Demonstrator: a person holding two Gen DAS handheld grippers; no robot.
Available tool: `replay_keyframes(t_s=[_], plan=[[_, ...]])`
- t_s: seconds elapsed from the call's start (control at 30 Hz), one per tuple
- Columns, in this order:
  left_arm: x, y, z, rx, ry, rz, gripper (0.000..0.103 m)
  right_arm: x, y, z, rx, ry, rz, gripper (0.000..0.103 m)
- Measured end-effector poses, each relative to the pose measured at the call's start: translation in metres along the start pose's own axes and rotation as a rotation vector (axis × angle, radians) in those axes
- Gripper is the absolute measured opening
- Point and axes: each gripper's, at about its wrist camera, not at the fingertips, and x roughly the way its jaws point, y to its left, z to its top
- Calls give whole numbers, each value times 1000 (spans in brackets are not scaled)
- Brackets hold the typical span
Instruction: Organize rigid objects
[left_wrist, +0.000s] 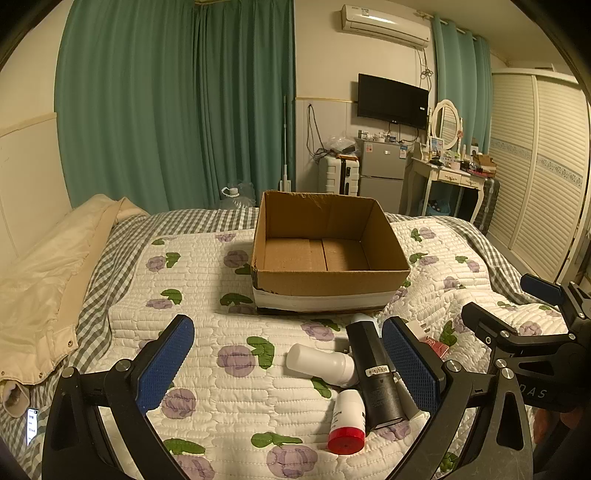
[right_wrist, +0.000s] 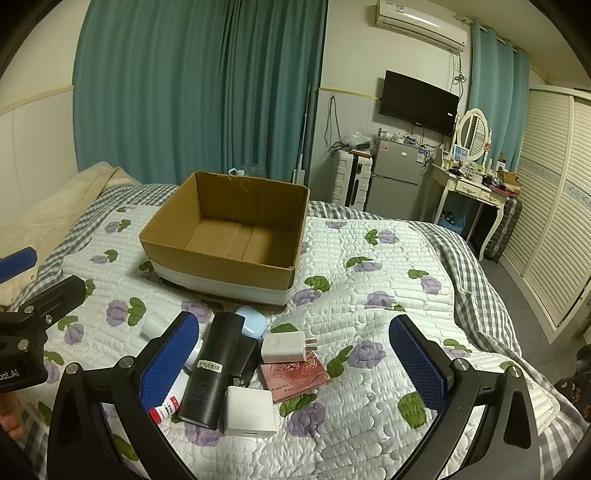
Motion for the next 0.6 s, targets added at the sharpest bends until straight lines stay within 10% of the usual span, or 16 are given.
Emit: replay_keyframes(t_s=[0.6], plan=[[-1,-1,1,9,-6,-3,103,0,0,0,-1,0,1,103]])
